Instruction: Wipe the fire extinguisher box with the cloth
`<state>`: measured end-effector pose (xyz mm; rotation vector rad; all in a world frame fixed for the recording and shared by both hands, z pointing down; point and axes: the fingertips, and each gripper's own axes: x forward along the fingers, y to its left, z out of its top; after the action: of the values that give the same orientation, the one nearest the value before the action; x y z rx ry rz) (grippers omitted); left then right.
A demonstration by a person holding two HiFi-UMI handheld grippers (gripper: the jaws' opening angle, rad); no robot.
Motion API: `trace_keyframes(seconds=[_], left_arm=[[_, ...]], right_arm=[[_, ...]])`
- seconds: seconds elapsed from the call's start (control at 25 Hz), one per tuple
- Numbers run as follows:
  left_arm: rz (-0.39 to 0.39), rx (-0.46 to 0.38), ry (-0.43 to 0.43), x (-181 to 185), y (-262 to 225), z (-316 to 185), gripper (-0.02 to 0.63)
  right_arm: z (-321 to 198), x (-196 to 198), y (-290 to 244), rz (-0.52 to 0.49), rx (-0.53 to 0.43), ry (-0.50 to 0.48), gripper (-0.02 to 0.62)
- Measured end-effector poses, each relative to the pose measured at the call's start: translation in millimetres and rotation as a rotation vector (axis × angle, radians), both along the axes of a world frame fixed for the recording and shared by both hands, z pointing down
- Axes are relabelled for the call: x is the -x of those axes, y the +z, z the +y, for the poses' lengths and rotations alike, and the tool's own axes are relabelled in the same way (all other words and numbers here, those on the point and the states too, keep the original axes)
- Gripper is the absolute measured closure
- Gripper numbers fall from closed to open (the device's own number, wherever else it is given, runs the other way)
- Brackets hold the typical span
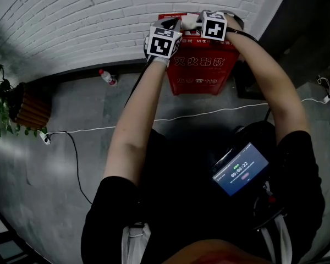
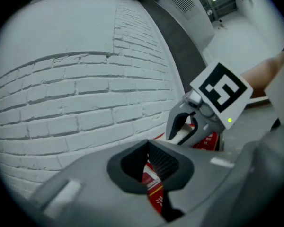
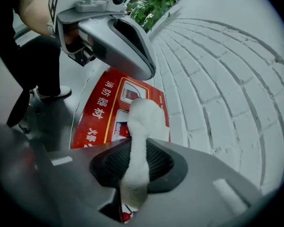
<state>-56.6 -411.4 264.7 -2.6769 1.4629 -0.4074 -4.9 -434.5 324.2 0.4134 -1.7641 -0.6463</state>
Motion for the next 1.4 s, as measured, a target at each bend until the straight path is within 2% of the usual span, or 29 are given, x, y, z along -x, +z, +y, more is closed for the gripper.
trace_keyframes(seconds=[0.44, 0.96, 1.12, 1.4], left_arm=[[0.001, -0.016, 0.008, 7.2, -10.9, 35.1, 0.607], [-0.016, -0.031, -0.029, 38.8, -19.2, 52.8, 0.607], [-0.027, -0.036, -0.042, 48.8, -19.7, 52.2, 0.606], [-0.022, -0.065, -0.075, 69.0, -27.5, 40.1, 0.607]], right_arm=[[75.2, 6.3, 4.7, 0.023, 0.047, -0.045, 0.514], [138.7, 19.7, 23.2, 0.111, 0.072, -0.142, 0.514], [130.2, 31.2, 0.0, 0.034, 0.003, -0.125, 0.513], [64.7, 56.1, -80.4, -0.077, -0.167, -0.067, 0.512]])
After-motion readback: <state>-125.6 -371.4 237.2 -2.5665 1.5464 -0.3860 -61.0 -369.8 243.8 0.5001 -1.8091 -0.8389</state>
